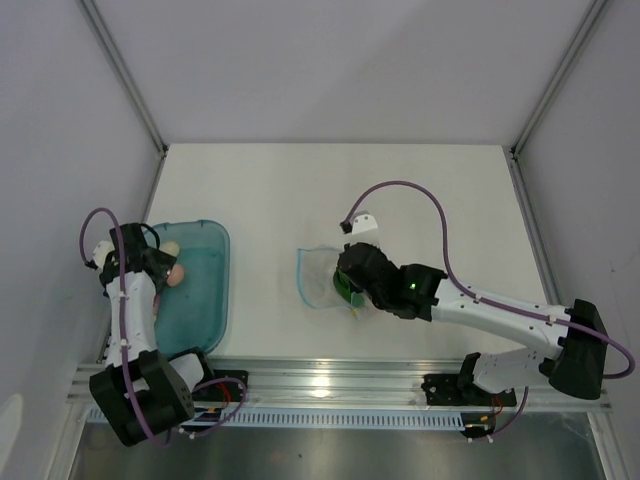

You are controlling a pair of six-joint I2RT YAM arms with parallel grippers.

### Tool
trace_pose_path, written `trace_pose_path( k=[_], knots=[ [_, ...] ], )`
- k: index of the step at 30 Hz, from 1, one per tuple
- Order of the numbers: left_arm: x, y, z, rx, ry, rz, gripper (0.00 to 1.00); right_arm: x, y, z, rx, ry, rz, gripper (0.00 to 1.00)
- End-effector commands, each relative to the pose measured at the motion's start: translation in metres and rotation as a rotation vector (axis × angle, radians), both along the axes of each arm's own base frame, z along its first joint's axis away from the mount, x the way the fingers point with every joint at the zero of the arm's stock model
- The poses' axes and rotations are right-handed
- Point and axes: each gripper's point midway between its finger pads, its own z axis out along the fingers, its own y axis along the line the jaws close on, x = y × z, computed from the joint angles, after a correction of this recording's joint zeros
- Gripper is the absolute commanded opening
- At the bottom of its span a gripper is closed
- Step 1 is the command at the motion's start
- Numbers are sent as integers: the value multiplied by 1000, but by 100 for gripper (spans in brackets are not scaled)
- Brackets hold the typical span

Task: Place the food in the zip-top bag and seal the zipper
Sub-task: Pick up the fake food from the bin.

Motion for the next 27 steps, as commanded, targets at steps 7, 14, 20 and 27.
trace_pose_path(
  k=[7, 14, 20, 27],
  knots=[
    [-4, 38, -15, 147, 132, -41, 95, 1, 15, -6, 15, 20, 36, 0],
    [6, 45, -19, 195, 113, -130, 96, 0, 18, -4, 37, 19, 45, 0],
    [18, 42, -19, 194, 42, -227, 95, 1, 20, 3, 53, -4, 62, 0],
    [18, 43, -20, 240, 21, -281, 94, 2, 21, 12, 76, -32, 82, 0]
  ],
)
